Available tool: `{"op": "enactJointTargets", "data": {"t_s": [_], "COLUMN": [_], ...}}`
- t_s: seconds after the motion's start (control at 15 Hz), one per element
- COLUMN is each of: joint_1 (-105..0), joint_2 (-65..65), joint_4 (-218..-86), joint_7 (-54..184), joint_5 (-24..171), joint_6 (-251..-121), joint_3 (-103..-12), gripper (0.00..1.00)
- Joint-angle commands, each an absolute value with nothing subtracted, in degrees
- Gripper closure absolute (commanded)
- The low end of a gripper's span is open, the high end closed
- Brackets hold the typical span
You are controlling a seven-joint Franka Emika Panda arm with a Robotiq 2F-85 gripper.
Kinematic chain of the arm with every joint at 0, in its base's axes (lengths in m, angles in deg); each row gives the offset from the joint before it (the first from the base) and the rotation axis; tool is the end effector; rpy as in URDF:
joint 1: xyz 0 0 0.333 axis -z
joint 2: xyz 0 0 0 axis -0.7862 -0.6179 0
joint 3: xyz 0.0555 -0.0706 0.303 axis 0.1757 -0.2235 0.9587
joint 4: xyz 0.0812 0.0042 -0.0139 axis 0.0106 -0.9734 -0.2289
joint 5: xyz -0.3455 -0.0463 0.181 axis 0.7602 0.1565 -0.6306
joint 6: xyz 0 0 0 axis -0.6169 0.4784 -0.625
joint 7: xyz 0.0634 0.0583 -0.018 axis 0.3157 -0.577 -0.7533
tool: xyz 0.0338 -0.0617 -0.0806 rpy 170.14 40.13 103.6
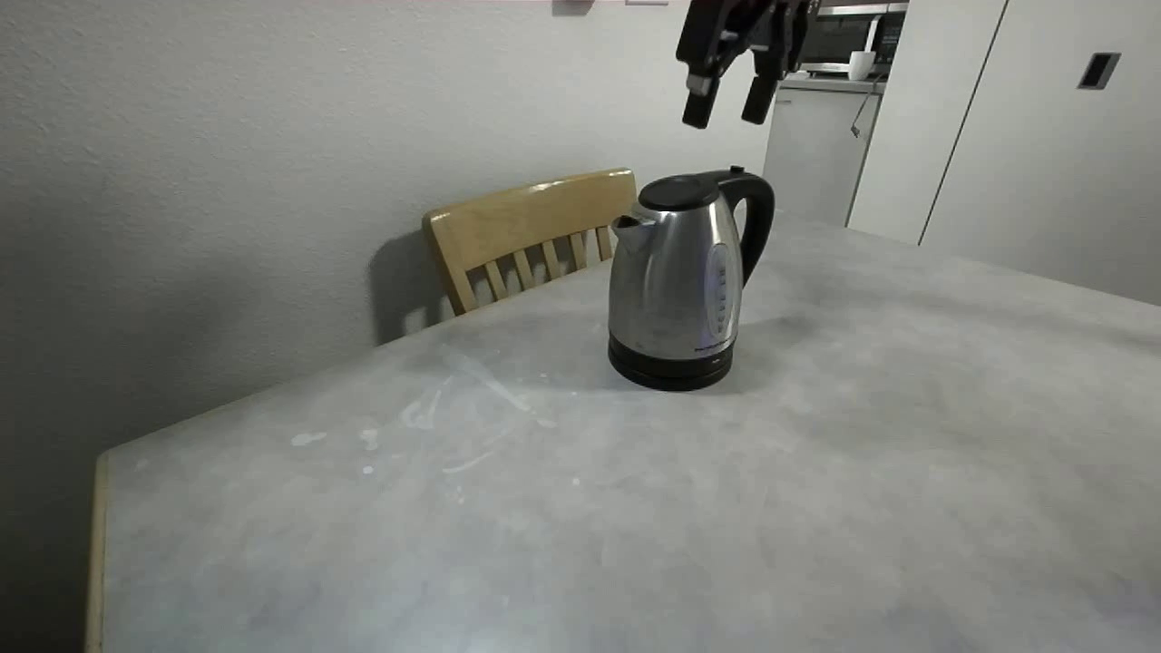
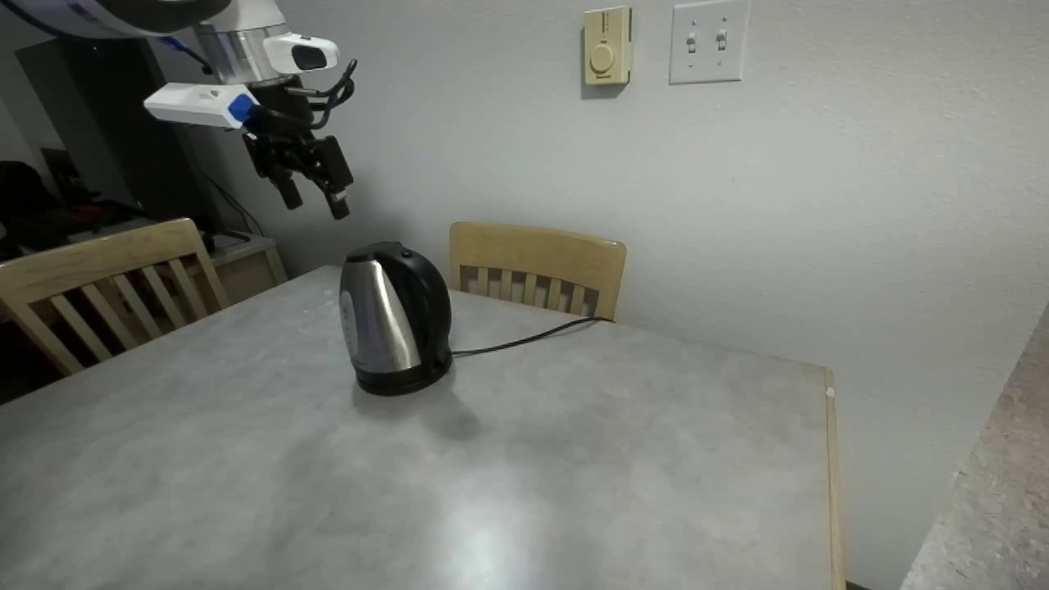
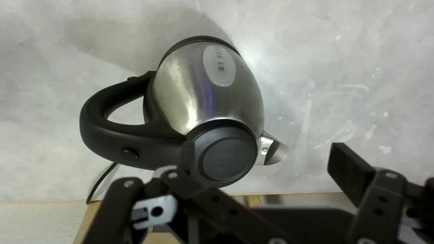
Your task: Close the lid on the electric kettle
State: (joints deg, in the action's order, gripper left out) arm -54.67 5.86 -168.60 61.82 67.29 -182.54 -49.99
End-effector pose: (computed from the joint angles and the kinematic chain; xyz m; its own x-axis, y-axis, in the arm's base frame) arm 0.6177 0.0697 0.4231 0.9794 0.0418 0.1973 0.0566 -0.9960 -0.0696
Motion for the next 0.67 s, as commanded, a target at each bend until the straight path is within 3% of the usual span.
{"op": "enactJointTargets", "data": {"t_s": [0.0,0.6], "joint_1": [-54.7,-55.2], "joint_2": [8.3,8.2], "joint_4": [-171.7,-169.9], "joint_7": [59.6,59.6], "joint_5": [65.3,64.7], "joint_6": [-185.3,-184.8], "joint_3": [-49.4,-48.8], "gripper": [0.00,0.00]}}
